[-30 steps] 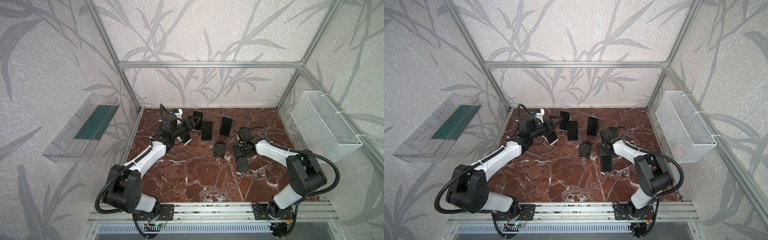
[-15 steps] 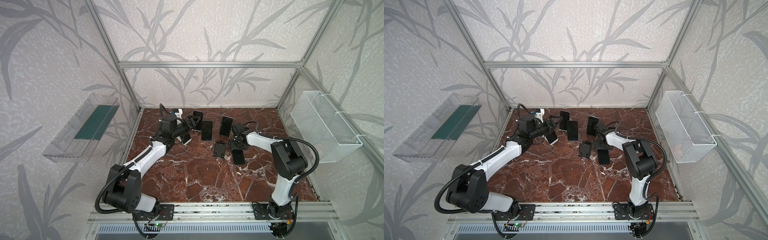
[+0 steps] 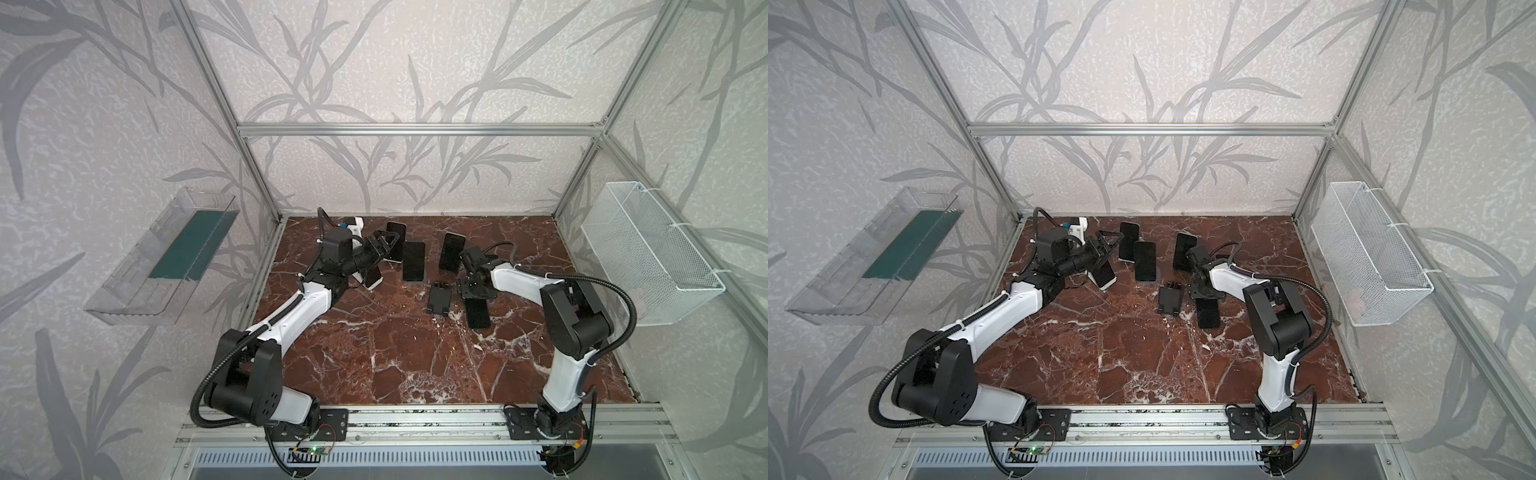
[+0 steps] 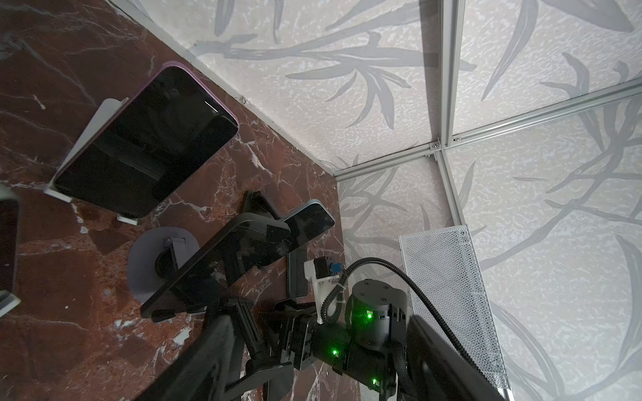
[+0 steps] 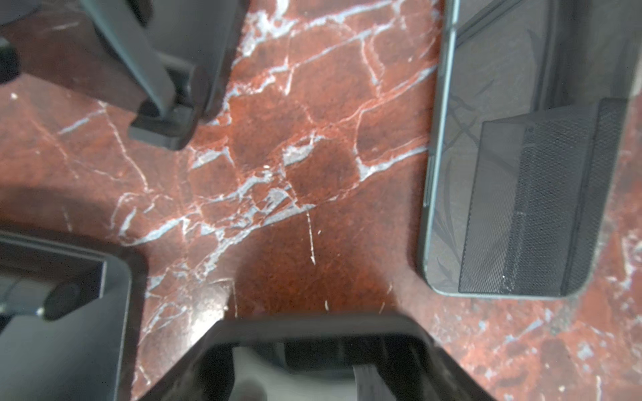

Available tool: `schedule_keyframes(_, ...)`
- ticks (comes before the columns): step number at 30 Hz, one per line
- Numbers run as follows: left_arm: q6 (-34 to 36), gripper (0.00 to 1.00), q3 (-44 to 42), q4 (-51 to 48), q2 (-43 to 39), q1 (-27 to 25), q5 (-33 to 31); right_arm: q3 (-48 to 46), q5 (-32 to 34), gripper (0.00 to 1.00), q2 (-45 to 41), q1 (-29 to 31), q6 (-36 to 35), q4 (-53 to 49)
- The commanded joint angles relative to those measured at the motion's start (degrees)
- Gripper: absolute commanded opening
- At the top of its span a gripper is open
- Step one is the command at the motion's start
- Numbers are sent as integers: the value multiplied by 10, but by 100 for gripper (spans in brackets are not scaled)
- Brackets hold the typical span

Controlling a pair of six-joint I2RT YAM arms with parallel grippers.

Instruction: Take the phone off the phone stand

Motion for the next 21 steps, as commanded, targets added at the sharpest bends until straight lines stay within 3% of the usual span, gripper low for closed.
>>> schedule_keyframes(1, 1, 79, 13, 11, -17, 8, 6, 15, 35, 79, 16, 15, 25, -19)
schedule_keyframes(21, -5, 79, 12, 18, -17, 11, 10, 30, 51, 74, 21, 13, 13, -31)
